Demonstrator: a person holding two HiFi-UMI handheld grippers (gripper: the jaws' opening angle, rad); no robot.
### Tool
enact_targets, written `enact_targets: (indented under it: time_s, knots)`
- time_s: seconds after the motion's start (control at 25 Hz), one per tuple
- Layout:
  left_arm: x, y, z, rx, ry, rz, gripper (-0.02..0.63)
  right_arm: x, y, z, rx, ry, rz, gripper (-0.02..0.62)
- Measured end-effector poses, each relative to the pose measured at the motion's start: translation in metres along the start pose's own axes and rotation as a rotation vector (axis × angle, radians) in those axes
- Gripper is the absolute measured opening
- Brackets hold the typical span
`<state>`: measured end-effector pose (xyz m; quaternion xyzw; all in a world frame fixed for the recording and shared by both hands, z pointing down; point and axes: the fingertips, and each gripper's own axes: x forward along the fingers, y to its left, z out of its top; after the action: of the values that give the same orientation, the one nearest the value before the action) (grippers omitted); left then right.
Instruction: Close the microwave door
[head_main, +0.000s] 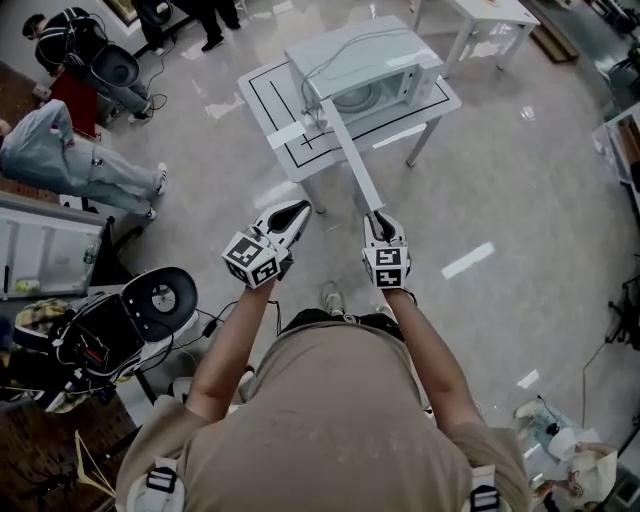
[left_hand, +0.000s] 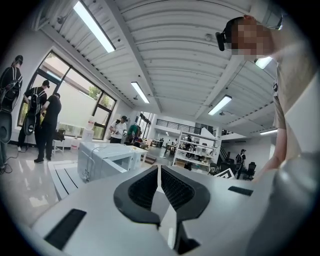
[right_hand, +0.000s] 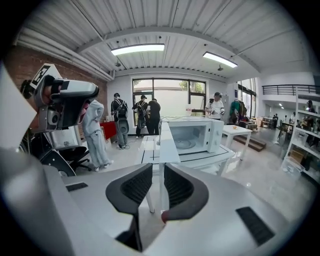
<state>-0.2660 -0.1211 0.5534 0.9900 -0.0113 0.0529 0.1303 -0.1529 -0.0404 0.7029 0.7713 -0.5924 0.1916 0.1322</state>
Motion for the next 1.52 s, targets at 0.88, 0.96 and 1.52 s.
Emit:
enact_targets:
  time_s: [0.88, 0.96, 1.52]
  knots:
    - [0.03, 0.012, 0.011, -0.042, -0.002, -0.078, 0.008, 0.012, -0.05, -0.002, 0.003, -0.005, -0.092, 0.038]
    - [0.038, 0.007, 0.014, -0.048, -0.008, -0.074, 0.008, 0.013, -0.056, -0.001, -0.015, -0.003, -0.074, 0.038]
    - [0.105, -0.036, 0.029, -0.084, -0.029, 0.043, 0.008, 0.019, -0.115, 0.004, -0.104, 0.035, 0.121, 0.037]
